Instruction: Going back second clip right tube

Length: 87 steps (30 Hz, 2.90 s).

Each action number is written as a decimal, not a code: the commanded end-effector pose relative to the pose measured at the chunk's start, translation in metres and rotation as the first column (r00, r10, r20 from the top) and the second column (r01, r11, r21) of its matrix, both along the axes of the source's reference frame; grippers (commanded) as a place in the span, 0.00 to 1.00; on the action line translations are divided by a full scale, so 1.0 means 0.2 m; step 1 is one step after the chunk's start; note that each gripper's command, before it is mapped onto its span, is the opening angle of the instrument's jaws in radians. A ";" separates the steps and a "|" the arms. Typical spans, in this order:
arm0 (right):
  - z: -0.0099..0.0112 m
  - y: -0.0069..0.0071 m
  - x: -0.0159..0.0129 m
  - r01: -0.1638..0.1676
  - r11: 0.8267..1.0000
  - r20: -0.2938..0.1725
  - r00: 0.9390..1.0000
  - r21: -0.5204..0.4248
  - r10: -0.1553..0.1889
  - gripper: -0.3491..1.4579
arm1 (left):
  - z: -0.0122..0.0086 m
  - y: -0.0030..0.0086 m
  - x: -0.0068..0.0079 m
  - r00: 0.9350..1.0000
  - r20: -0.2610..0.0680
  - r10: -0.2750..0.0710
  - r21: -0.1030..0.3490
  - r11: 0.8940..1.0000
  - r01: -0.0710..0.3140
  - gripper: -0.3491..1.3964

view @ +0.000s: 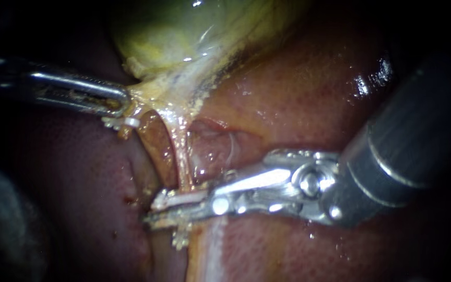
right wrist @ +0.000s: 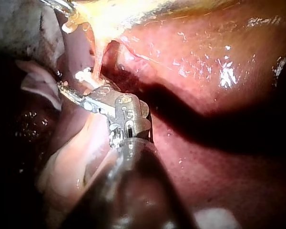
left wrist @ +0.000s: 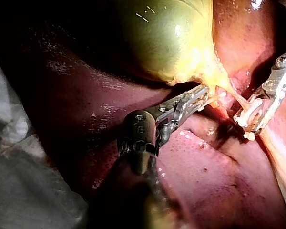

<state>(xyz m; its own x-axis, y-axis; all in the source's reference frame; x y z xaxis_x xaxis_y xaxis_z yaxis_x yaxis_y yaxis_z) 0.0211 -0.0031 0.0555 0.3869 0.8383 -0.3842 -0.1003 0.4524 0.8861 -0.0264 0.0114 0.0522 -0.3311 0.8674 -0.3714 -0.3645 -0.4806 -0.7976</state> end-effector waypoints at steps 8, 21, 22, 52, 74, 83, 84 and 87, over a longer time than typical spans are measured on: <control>0.006 0.002 -0.004 -0.026 0.993 -0.005 1.000 -0.113 0.026 0.47 | 0.000 0.000 0.000 1.000 0.000 0.000 0.000 1.000 0.000 0.00; 0.017 0.003 -0.014 -0.010 0.960 -0.027 1.000 -0.279 0.003 0.47 | 0.000 0.000 0.000 1.000 0.000 0.000 0.000 1.000 0.000 0.00; 0.016 0.003 -0.015 -0.012 0.953 -0.030 1.000 -0.302 0.003 0.47 | 0.000 0.000 0.000 1.000 0.000 0.000 0.000 1.000 0.000 0.00; -0.002 0.014 -0.078 0.019 0.802 -0.043 0.998 -0.597 -0.056 0.47 | 0.000 -0.001 0.000 1.000 0.000 0.000 0.000 1.000 0.000 0.00; -0.004 0.014 -0.089 0.025 0.790 -0.050 0.996 -0.613 -0.070 0.47 | 0.022 -0.004 -0.021 1.000 -0.003 0.001 -0.011 1.000 -0.001 0.00; -0.004 0.014 -0.090 0.025 0.790 -0.050 0.996 -0.613 -0.071 0.47 | 0.027 -0.005 -0.025 1.000 -0.001 0.005 -0.011 1.000 -0.005 0.00; -0.005 0.014 -0.090 0.025 0.790 -0.050 0.996 -0.613 -0.071 0.47 | 0.027 -0.005 -0.025 1.000 0.000 0.005 -0.011 1.000 -0.005 0.00; -0.005 0.014 -0.090 0.025 0.790 -0.050 0.996 -0.613 -0.070 0.47 | 0.027 -0.005 -0.025 1.000 0.000 0.006 -0.011 1.000 -0.006 0.00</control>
<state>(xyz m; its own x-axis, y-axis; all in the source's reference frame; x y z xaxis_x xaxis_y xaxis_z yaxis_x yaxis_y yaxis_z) 0.0031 -0.0003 0.0545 0.3746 0.4007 -0.8361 -0.0154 0.9044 0.4265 -0.0313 0.0104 0.0576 -0.3365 0.8613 -0.3808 -0.3622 -0.4916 -0.7919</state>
